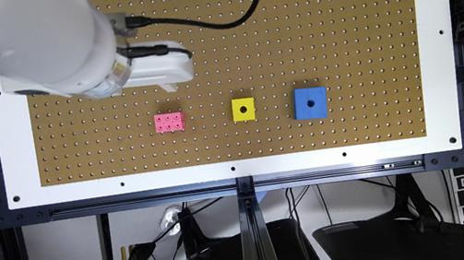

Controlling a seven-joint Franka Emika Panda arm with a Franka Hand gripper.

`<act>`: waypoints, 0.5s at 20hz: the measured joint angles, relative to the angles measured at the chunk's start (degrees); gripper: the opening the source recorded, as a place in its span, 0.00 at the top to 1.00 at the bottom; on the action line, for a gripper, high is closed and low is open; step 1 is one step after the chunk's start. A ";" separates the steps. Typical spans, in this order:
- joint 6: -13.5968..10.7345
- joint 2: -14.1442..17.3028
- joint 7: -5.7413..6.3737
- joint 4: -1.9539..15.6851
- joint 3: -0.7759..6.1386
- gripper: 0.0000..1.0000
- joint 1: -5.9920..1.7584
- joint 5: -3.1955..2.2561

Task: Pick up pink block.

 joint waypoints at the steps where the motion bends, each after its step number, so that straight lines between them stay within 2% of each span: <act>1: -0.01 0.34 -0.17 0.37 0.00 0.00 -0.20 0.00; 10: -0.02 0.65 -0.25 0.95 0.04 0.00 -0.29 0.00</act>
